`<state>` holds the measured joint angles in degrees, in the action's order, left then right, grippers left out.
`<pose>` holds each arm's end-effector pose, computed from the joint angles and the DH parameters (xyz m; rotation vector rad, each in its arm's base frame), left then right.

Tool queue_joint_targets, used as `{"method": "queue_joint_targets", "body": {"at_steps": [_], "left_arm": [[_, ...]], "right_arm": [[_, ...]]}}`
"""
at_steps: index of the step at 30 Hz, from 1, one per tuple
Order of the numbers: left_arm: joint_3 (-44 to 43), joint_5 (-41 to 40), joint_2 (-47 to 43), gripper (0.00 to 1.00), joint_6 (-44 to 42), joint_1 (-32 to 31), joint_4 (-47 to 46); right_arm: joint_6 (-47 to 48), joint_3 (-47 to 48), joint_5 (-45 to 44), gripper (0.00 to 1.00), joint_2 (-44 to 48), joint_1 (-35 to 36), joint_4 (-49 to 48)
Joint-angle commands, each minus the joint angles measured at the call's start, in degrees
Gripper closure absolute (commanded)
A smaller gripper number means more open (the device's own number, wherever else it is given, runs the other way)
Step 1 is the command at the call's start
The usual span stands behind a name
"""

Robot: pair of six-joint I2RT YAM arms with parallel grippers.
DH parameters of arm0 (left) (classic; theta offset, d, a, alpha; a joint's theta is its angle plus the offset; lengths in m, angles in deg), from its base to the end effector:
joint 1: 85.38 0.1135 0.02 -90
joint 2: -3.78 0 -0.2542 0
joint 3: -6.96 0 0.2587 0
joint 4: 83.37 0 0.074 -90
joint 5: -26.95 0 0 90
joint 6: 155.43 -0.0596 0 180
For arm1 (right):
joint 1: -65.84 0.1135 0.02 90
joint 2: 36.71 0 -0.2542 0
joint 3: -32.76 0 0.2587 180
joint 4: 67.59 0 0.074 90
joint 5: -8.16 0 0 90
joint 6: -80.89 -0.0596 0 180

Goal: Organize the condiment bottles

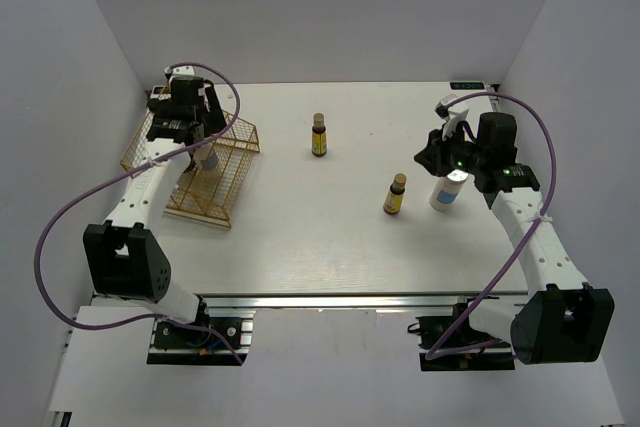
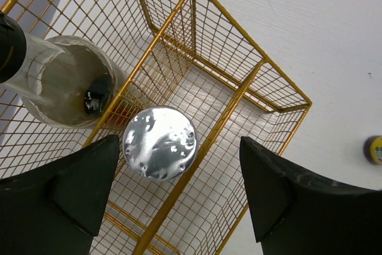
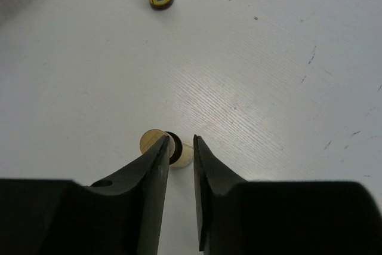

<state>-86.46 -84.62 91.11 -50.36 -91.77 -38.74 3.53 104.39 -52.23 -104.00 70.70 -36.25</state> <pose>0.3668 -0.0190 0.3142 -0.3658 2.1662 0.2132 0.2884 0.0541 0.3104 -0.6174 1.9057 0.4392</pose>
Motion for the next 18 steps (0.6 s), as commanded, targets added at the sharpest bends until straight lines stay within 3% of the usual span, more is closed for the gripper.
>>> {"method": "queue_joint_targets", "body": {"at_steps": [1, 3, 4, 7, 9, 11, 12, 13, 14, 16, 18], "left_arm": [[-1.9, 2.8, -3.5, 0.09, 0.4, 0.2, -0.1], [-4.2, 4.4, -4.6, 0.07, 0.4, 0.2, 0.6], [-5.1, 6.8, -5.0, 0.07, 0.4, 0.2, 0.9], [-7.8, 13.7, -6.8, 0.07, 0.4, 0.2, 0.8], [-8.3, 18.7, -8.4, 0.10, 0.9, 0.2, -0.6], [-8.4, 28.3, -9.1, 0.20, 2.2, 0.2, -2.4], [-8.2, 31.2, -9.6, 0.27, 2.6, 0.2, -2.8], [-7.7, 33.6, -9.9, 0.43, 4.3, 0.1, -3.5], [-7.0, 38.6, -10.2, 0.49, 5.0, -0.1, -5.2], [-4.6, 41.0, -11.3, 0.51, 7.0, -1.8, -6.3], [-2.9, 43.8, -11.8, 0.42, 7.7, -3.2, -7.9]], "right_arm": [[1.8, 1.5, 2.0, 0.69, 0.5, -0.2, -0.2], [2.4, 2.2, 2.6, 0.58, 0.7, -0.2, -0.1], [2.4, 2.6, 2.7, 0.43, 0.7, -0.3, 0.0], [1.4, 5.2, 1.6, 0.24, 0.1, -0.3, 0.4], [0.3, 7.7, -2.2, 0.22, -1.3, -0.2, 2.5], [-1.0, 9.7, -7.8, 0.23, -2.6, -0.3, 5.1], [-1.1, 10.6, -9.5, 0.22, -3.5, -0.6, 7.0], [-1.1, 10.8, -11.4, 0.23, -3.8, -0.8, 7.8], [-1.0, 10.8, -14.6, 0.23, -4.1, -1.2, 8.5], [-0.7, 11.0, -17.6, 0.23, -5.1, -2.0, 11.0], [-0.3, 11.5, -20.0, 0.23, -6.1, -3.8, 12.8]]}}
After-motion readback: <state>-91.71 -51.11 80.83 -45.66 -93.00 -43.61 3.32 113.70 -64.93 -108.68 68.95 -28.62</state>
